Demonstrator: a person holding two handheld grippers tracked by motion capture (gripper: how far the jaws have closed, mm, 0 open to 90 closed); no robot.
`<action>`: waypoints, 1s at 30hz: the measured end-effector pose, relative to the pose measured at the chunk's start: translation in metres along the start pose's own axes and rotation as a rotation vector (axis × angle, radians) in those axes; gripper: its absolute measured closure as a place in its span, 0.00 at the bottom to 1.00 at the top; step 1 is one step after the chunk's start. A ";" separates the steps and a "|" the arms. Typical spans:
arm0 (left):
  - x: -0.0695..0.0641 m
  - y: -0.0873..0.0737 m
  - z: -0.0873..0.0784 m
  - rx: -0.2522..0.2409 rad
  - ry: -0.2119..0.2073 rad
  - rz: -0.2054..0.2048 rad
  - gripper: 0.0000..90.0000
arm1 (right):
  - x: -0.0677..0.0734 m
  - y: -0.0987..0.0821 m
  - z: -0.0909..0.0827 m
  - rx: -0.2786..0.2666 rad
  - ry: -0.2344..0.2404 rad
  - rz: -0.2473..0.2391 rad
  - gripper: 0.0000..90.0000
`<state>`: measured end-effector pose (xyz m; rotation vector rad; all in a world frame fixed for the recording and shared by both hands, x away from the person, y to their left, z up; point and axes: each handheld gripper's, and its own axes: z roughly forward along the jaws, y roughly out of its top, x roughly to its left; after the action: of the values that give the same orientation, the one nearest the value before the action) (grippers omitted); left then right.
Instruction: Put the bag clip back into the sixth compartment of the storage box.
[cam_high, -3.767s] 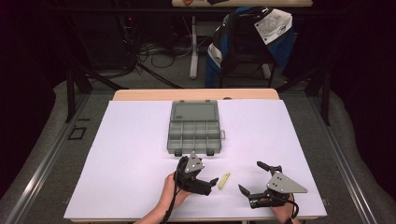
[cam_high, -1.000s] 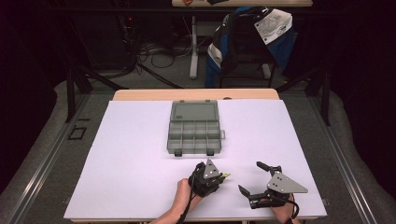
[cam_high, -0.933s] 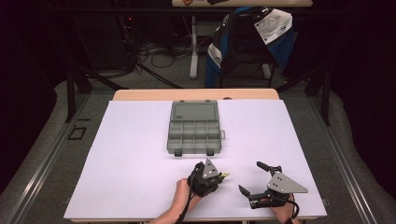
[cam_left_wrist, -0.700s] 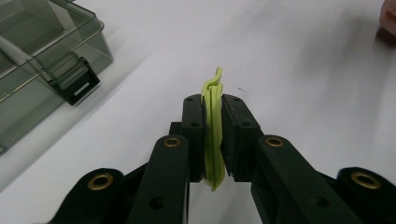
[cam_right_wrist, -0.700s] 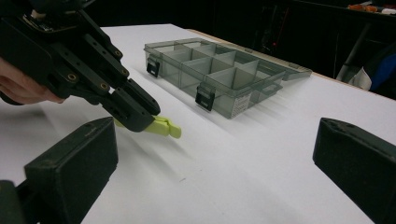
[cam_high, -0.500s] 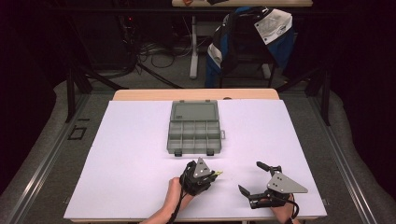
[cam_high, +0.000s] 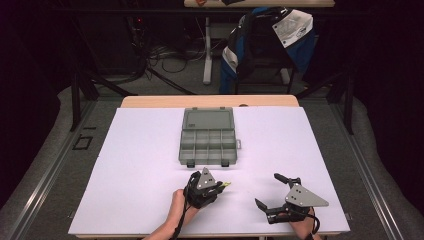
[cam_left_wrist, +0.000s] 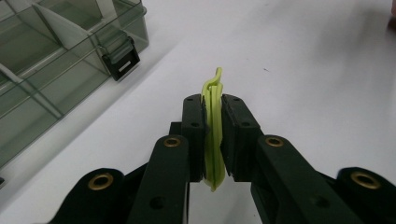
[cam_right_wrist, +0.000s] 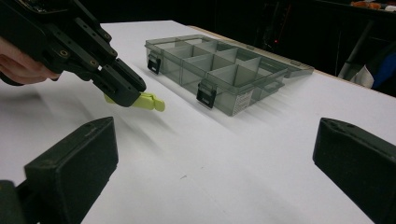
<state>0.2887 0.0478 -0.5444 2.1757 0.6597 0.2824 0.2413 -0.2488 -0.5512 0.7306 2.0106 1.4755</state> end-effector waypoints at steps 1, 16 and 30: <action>0.002 0.000 -0.002 -0.005 0.002 0.002 0.89 | 0.000 0.000 0.000 0.001 0.000 0.001 0.00; 0.018 -0.007 -0.014 -0.017 0.040 -0.014 0.89 | 0.000 0.000 0.000 0.005 0.011 -0.003 0.00; 0.031 -0.012 -0.022 -0.025 0.073 -0.044 0.89 | 0.001 0.001 0.000 0.002 0.008 -0.003 0.00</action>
<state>0.3012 0.0856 -0.5404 2.1321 0.7402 0.3469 0.2410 -0.2482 -0.5504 0.7232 2.0184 1.4776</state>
